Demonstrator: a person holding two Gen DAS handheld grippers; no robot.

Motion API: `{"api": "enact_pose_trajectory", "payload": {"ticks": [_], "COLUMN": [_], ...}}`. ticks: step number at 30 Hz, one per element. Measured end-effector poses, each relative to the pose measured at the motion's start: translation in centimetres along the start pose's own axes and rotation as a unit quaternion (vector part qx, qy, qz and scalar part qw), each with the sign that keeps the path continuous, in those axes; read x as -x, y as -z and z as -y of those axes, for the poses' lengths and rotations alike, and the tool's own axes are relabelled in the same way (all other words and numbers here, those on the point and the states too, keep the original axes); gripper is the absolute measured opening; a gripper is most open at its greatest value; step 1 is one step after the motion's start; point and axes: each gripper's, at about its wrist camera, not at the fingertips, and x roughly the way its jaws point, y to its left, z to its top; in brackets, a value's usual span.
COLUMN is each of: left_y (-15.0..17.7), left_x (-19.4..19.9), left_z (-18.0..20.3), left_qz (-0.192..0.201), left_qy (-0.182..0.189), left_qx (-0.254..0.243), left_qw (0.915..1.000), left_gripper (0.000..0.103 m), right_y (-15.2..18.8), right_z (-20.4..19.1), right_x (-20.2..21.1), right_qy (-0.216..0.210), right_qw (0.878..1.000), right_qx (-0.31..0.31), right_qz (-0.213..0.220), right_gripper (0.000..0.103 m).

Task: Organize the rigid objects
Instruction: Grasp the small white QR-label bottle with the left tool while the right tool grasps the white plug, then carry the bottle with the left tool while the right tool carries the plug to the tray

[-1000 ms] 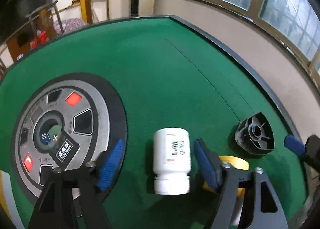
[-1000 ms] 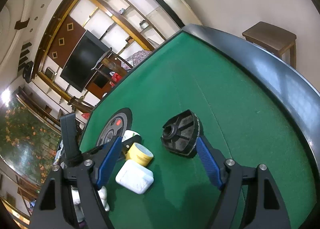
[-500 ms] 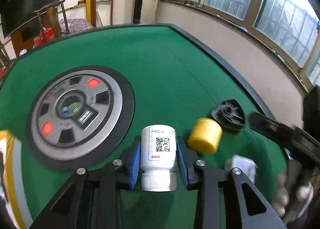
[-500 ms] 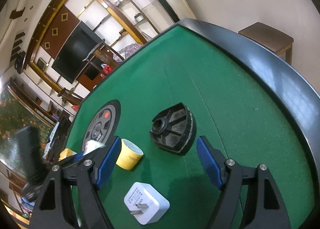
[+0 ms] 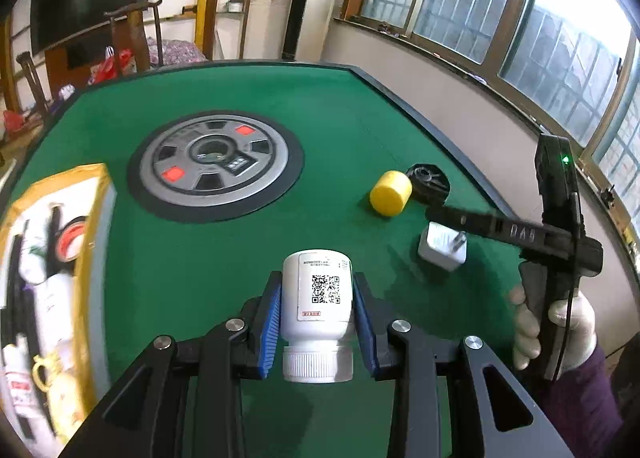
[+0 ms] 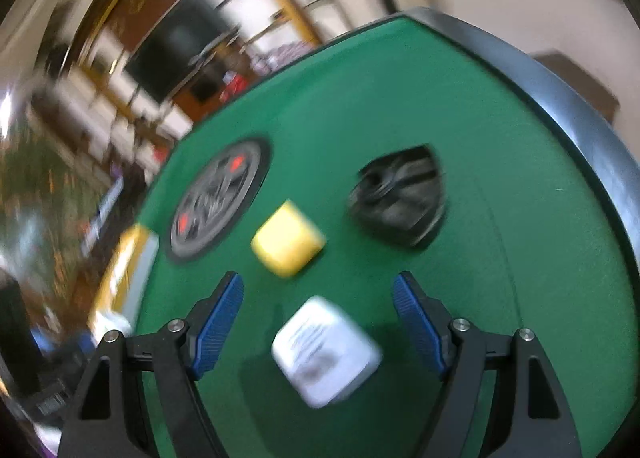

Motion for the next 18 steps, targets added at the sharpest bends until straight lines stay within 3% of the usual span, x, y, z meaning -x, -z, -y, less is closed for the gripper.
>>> {"api": "enact_pose_trajectory", "payload": {"ticks": [4, 8, 10, 11, 18], "left_y": [1.3, 2.2, 2.7, 2.8, 3.8], "left_x": [1.0, 1.5, 1.8, 1.9, 2.9], "left_z": [-0.9, -1.9, -2.5, -2.6, -4.4], "left_qz": [-0.001, 0.000, 0.001, 0.002, 0.004], "left_qy": [-0.002, -0.011, -0.015, -0.017, -0.038], "left_qx": [0.005, 0.017, 0.024, 0.025, 0.035], "left_qw": [1.0000, 0.9998, 0.9996, 0.9995, 0.9987], "left_gripper": [0.034, 0.034, 0.034, 0.034, 0.035], "right_y": [2.0, 2.2, 2.3, 2.4, 3.1], "right_z": [-2.9, -4.2, -4.6, -4.8, -4.7], "right_x": [-1.3, -2.1, -2.4, -2.6, -1.4], "right_qy": [0.076, 0.123, 0.152, 0.168, 0.157], "right_qw": [0.992, 0.983, 0.977, 0.973, 0.979], "right_qx": [0.096, 0.132, 0.146, 0.155, 0.128], "right_qz": [-0.037, -0.040, -0.039, -0.040, -0.037], "right_gripper": [0.077, 0.075, 0.054, 0.055, 0.054]}}
